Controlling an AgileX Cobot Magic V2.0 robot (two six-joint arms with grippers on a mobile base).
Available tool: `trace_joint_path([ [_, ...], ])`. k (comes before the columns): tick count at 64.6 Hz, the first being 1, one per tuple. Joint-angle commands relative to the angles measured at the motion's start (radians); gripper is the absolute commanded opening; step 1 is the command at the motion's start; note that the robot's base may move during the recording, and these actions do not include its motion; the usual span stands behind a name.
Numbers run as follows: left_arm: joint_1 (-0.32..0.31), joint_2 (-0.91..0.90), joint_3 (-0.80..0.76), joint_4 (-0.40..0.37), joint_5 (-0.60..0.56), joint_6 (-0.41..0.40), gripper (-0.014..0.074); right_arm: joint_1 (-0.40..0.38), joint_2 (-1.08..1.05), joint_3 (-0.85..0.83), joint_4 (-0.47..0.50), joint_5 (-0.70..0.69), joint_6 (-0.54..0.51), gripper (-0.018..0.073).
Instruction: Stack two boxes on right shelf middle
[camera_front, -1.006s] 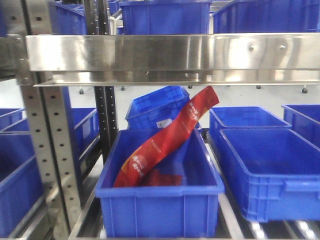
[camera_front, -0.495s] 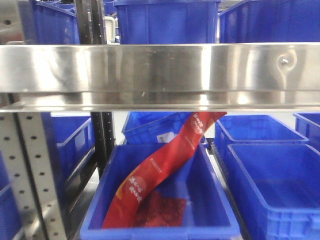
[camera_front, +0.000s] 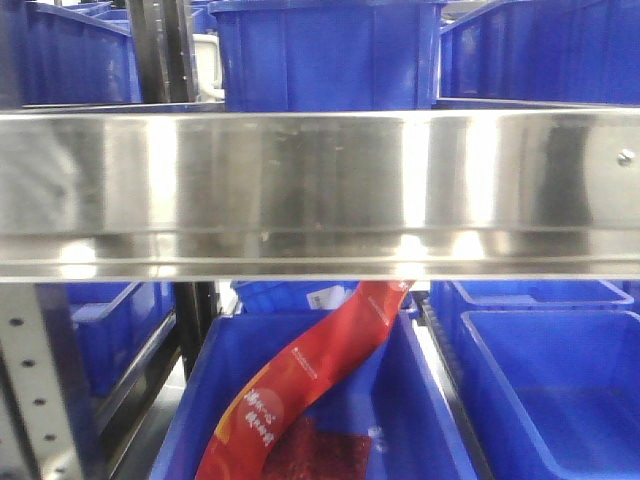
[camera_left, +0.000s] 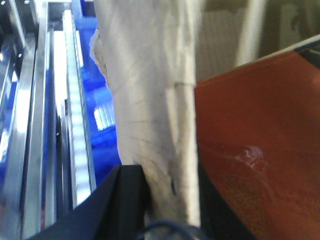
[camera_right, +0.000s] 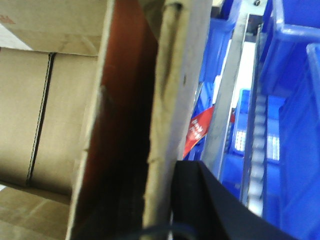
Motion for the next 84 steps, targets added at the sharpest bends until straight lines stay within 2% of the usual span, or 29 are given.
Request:
trace_joint_path([
  [1,-0.003,-0.013,-0.014,-0.009,-0.070,0.000,-0.0111,-0.009,-0.012,-0.009,-0.010,-0.034,-0.011,-0.0151],
  [84,-0.003,-0.013,-0.014,-0.010,-0.078,0.000,-0.0111,-0.009,-0.012,-0.009,-0.010,-0.036,-0.011,-0.0151],
])
